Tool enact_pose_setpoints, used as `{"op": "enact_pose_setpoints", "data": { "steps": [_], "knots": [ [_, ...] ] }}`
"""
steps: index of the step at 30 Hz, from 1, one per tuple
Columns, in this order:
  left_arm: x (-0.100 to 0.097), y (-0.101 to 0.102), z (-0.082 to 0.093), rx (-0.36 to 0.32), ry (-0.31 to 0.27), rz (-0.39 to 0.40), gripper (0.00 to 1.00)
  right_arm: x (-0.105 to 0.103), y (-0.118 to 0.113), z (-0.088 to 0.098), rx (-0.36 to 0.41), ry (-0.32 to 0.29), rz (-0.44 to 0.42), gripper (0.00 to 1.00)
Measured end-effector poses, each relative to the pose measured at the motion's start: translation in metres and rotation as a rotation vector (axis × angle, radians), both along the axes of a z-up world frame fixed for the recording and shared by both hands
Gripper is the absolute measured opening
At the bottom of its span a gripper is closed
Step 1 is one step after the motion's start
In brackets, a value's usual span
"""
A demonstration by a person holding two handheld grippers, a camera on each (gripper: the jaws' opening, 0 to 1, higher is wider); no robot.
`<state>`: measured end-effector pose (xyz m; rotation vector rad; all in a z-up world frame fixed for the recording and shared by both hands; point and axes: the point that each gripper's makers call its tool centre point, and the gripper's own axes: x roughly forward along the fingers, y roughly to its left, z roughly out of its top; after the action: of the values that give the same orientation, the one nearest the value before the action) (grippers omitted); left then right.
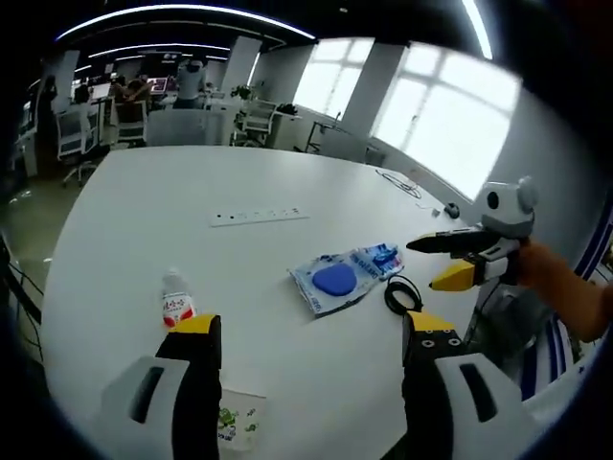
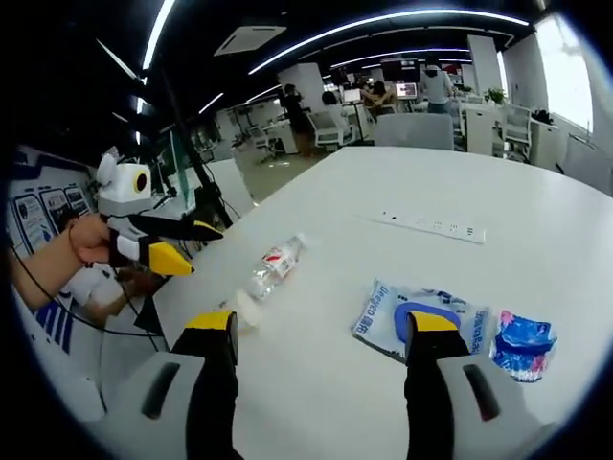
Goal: Arrange the tabletop items into an orderly group along one side of the table until the central work area is clear of visible clutter.
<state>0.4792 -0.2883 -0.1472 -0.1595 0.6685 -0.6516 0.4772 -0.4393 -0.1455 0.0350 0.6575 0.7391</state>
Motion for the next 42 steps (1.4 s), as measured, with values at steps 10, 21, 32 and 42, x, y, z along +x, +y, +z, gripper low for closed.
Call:
{"op": "enact_pose_setpoints", "data": {
  "steps": [10, 21, 32, 42],
  "knots": [
    [-0.01, 0.034, 0.011, -0.001, -0.022, 0.028, 0.79, -0.002, 0.042, 0.005, 0.0, -0.006, 0.074, 0.72],
    [-0.016, 0.061, 0.005, -0.019, -0.018, 0.066, 0.8, 0.001, 0.08, -0.001, 0.006, 0.029, 0.15, 0.72],
    [-0.017, 0.087, -0.004, -0.039, -0.008, 0.102, 0.83, 0.017, 0.104, -0.014, 0.005, 0.068, 0.208, 0.72],
    [-0.013, 0.109, -0.017, -0.06, 0.003, 0.139, 0.84, 0.031, 0.132, -0.031, -0.009, 0.105, 0.265, 0.72]
  ]
}}
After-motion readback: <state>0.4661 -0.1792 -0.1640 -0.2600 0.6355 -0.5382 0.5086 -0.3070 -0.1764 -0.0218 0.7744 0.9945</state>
